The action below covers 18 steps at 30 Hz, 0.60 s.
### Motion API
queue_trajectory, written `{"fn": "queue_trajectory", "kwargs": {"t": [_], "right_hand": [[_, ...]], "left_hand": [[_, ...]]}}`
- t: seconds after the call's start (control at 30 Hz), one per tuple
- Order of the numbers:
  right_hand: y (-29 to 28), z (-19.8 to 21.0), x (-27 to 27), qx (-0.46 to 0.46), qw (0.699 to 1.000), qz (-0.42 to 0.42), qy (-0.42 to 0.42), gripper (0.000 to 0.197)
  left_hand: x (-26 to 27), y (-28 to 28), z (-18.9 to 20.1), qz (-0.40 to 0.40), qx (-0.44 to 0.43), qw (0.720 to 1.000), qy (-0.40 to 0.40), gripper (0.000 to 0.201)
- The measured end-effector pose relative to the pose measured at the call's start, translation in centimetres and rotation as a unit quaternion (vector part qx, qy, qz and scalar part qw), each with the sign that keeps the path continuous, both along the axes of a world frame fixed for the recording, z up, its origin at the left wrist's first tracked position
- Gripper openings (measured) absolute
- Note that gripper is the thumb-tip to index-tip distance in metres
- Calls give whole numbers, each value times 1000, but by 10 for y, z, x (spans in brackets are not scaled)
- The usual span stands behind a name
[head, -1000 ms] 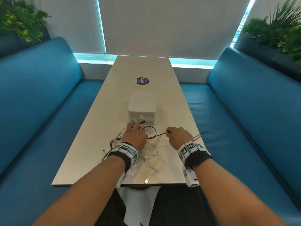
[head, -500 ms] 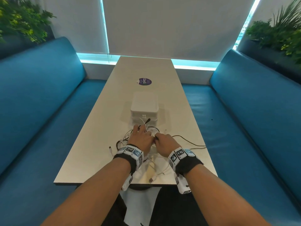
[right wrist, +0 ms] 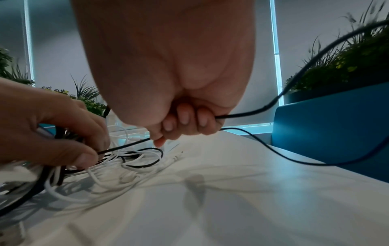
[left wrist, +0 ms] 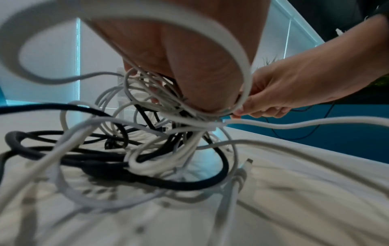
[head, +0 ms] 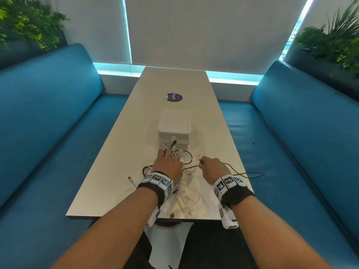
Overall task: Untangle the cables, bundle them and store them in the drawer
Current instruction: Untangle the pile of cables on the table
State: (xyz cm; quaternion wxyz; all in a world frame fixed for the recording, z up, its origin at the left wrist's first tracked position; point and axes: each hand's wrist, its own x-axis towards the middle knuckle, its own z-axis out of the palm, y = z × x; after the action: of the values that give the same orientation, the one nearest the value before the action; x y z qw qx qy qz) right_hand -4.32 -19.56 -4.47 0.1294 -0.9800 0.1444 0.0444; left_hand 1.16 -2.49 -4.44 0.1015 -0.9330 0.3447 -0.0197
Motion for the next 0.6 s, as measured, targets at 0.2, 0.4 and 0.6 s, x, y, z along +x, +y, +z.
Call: {"fn": "queue_trajectory", "kwargs": {"t": [0.2,0.4,0.6], "right_hand": [[-6,0,0,-26,998,-57,-1,26],[-2,-1,0,-24,998,-54,-10,25],[5,-2,0,30,999,-34,-20,24]], "left_hand": [[5,11,6,-3,-87,996,-1,36],[7,16,11,-29,-87,995,-31,38],[-3,-6,25,-101,-12,992,-78,36]]}}
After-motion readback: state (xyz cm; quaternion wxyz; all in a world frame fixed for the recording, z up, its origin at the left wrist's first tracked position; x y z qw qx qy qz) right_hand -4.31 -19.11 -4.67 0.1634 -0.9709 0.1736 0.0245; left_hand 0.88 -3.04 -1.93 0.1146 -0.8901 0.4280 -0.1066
